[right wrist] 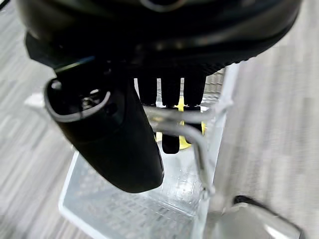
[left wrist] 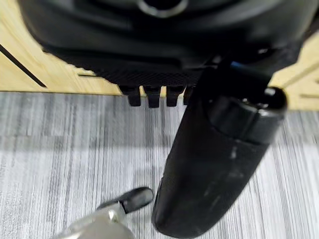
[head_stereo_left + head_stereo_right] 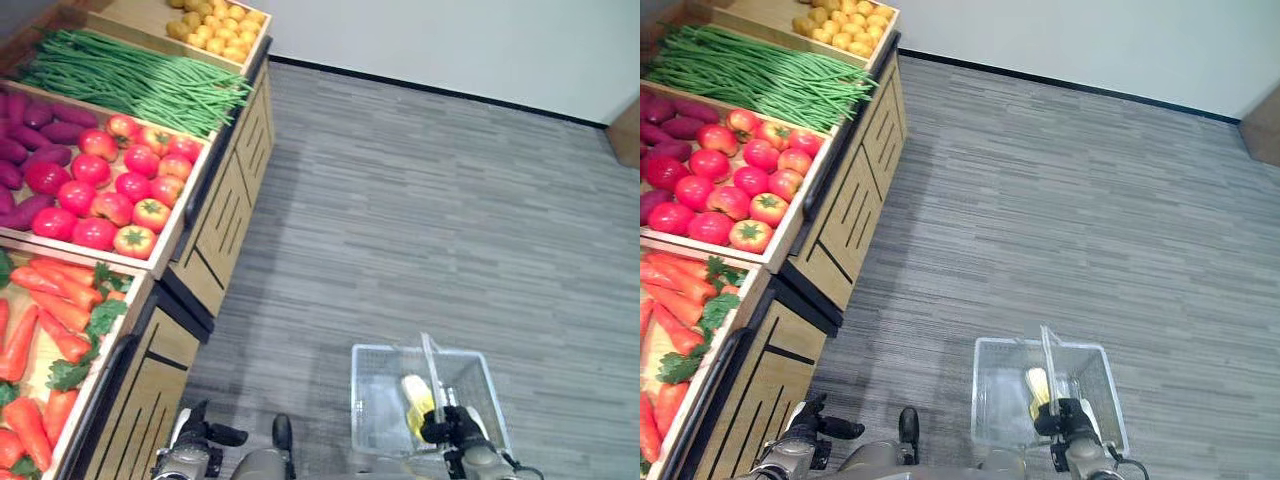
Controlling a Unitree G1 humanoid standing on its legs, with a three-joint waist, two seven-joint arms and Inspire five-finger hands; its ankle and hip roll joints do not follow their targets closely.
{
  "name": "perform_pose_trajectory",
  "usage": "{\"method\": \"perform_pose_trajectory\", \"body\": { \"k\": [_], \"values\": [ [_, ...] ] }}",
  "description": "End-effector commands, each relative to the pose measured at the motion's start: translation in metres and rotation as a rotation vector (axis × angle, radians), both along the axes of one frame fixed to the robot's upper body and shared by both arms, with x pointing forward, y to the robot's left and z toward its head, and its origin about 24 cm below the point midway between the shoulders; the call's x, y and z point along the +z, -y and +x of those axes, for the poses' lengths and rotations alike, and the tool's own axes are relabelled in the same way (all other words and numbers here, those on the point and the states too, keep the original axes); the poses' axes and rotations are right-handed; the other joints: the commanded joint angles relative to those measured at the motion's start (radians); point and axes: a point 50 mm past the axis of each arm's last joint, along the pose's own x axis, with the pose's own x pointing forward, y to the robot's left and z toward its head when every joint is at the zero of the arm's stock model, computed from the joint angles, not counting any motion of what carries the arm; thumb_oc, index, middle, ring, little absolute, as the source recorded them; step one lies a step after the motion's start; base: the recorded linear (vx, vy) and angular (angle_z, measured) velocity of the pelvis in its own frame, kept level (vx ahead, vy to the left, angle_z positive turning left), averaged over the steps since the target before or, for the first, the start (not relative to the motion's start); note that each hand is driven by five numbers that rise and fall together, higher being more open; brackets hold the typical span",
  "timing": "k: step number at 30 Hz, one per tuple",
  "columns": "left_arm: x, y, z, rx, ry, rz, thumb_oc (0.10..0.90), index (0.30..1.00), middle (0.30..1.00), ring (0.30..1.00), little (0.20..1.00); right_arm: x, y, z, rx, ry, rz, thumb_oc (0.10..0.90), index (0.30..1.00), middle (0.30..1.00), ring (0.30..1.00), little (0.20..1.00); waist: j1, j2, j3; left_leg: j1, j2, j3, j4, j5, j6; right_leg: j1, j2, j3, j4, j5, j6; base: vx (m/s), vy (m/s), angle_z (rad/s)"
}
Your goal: Get the vegetables into the basket
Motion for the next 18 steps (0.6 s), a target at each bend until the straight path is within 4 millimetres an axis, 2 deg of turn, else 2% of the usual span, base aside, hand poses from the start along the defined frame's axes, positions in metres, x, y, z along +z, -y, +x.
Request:
{"method": "perform_pose_trajectory", "body": {
  "k": [1, 2, 3, 4, 6, 7, 9, 10, 12, 16, 18],
  "values": [
    [0.000, -0.001, -0.003, 0.029, 0.018, 0.005, 0.900, 1.000, 1.000, 1.000, 1.000, 0.012, 0.024, 0.007, 0.018, 0.076, -0.071, 0.400, 0.300, 0.300, 0.300, 0.300, -0.028, 0.023, 0.050, -0.029, 0.076, -0.020, 0.021, 0.003, -0.094, 0.013, 0.037, -0.013, -0.334, 0.203, 0.005, 0.39, -0.072, 0.15],
    [-0.001, -0.001, -0.005, 0.039, 0.008, 0.005, 0.900, 1.000, 1.000, 1.000, 1.000, 0.012, 0.022, 0.010, 0.026, 0.079, -0.070, 0.400, 0.300, 0.300, 0.300, 0.300, -0.043, 0.019, 0.071, 0.006, 0.079, -0.060, 0.014, -0.006, -0.110, -0.032, 0.043, 0.013, -0.479, 0.178, 0.006, 0.35, -0.164, 0.50],
    [-0.001, -0.001, -0.006, 0.042, 0.006, 0.005, 0.900, 1.000, 1.000, 1.000, 1.000, 0.012, 0.021, 0.010, 0.027, 0.078, -0.067, 0.400, 0.300, 0.300, 0.300, 0.300, -0.053, 0.016, 0.081, 0.025, 0.076, -0.078, 0.014, -0.017, -0.115, -0.031, 0.051, 0.035, -0.537, 0.186, 0.013, 0.56, -0.346, 1.14],
    [-0.001, -0.005, -0.009, 0.065, -0.007, 0.009, 0.900, 1.000, 1.000, 1.000, 1.000, 0.011, 0.019, 0.011, 0.036, 0.077, -0.065, 0.400, 0.300, 0.300, 0.300, 0.300, -0.078, 0.006, 0.086, 0.058, 0.073, -0.146, 0.022, -0.044, -0.129, -0.089, 0.056, 0.152, -0.656, 0.231, 0.032, 0.36, -0.225, 1.17],
    [-0.002, -0.005, -0.009, 0.071, -0.010, 0.007, 0.900, 1.000, 1.000, 1.000, 1.000, 0.011, 0.020, 0.010, 0.031, 0.072, -0.066, 0.400, 0.300, 0.300, 0.300, 0.300, -0.081, 0.010, 0.090, 0.070, 0.076, -0.170, 0.029, -0.057, -0.136, -0.091, 0.050, 0.150, -0.676, 0.245, 0.037, 0.30, -0.228, 1.40],
    [-0.002, -0.004, -0.011, 0.085, -0.012, 0.003, 0.900, 1.000, 1.000, 1.000, 1.000, 0.012, 0.023, 0.009, 0.031, 0.065, -0.074, 0.400, 0.300, 0.300, 0.300, 0.300, -0.084, 0.006, 0.091, 0.083, 0.074, -0.225, 0.035, -0.071, -0.144, -0.104, 0.047, 0.182, -0.682, 0.259, 0.043, 0.28, -0.282, 1.48],
    [-0.003, -0.004, -0.013, 0.087, -0.016, 0.001, 0.900, 1.000, 1.000, 1.000, 1.000, 0.011, 0.024, 0.008, 0.031, 0.060, -0.075, 0.400, 0.300, 0.300, 0.300, 0.300, -0.085, 0.007, 0.092, 0.092, 0.078, -0.248, 0.034, -0.075, -0.149, -0.103, 0.052, 0.185, -0.664, 0.254, 0.044, 0.18, -0.247, 1.47],
    [-0.003, -0.006, -0.017, 0.100, -0.026, 0.004, 0.900, 1.000, 1.000, 1.000, 1.000, 0.011, 0.025, 0.005, 0.023, 0.052, -0.076, 0.400, 0.300, 0.300, 0.300, 0.300, -0.079, -0.002, 0.081, 0.101, 0.089, -0.281, 0.031, -0.080, -0.163, -0.081, 0.057, 0.176, -0.658, 0.234, 0.033, 0.17, -0.330, 1.77],
    [-0.005, -0.007, -0.023, 0.124, -0.040, 0.005, 0.900, 1.000, 1.000, 1.000, 1.000, 0.011, 0.027, 0.006, 0.044, 0.041, -0.084, 0.400, 0.300, 0.300, 0.300, 0.300, -0.068, 0.000, 0.073, 0.109, 0.124, -0.301, 0.041, -0.074, -0.182, -0.069, 0.072, 0.136, -0.640, 0.219, 0.021, 0.17, -0.399, 1.13],
    [-0.006, -0.008, -0.029, 0.152, -0.044, 0.000, 0.900, 1.000, 1.000, 1.000, 1.000, 0.014, 0.039, 0.005, 0.046, 0.037, -0.116, 0.400, 0.300, 0.300, 0.300, 0.300, -0.056, 0.022, 0.069, 0.082, 0.188, -0.346, 0.049, -0.020, -0.217, -0.046, 0.109, 0.063, -0.617, 0.165, -0.015, 0.07, -0.317, 0.47],
    [-0.005, -0.005, -0.025, 0.138, -0.031, -0.002, 0.900, 1.000, 1.000, 1.000, 1.000, 0.016, 0.043, 0.005, 0.039, 0.040, -0.128, 0.400, 0.300, 0.300, 0.300, 0.300, -0.054, 0.031, 0.071, 0.058, 0.197, -0.361, 0.046, 0.002, -0.224, -0.040, 0.116, 0.040, -0.611, 0.147, -0.025, 0.02, -0.208, 0.46]
  ]
}}
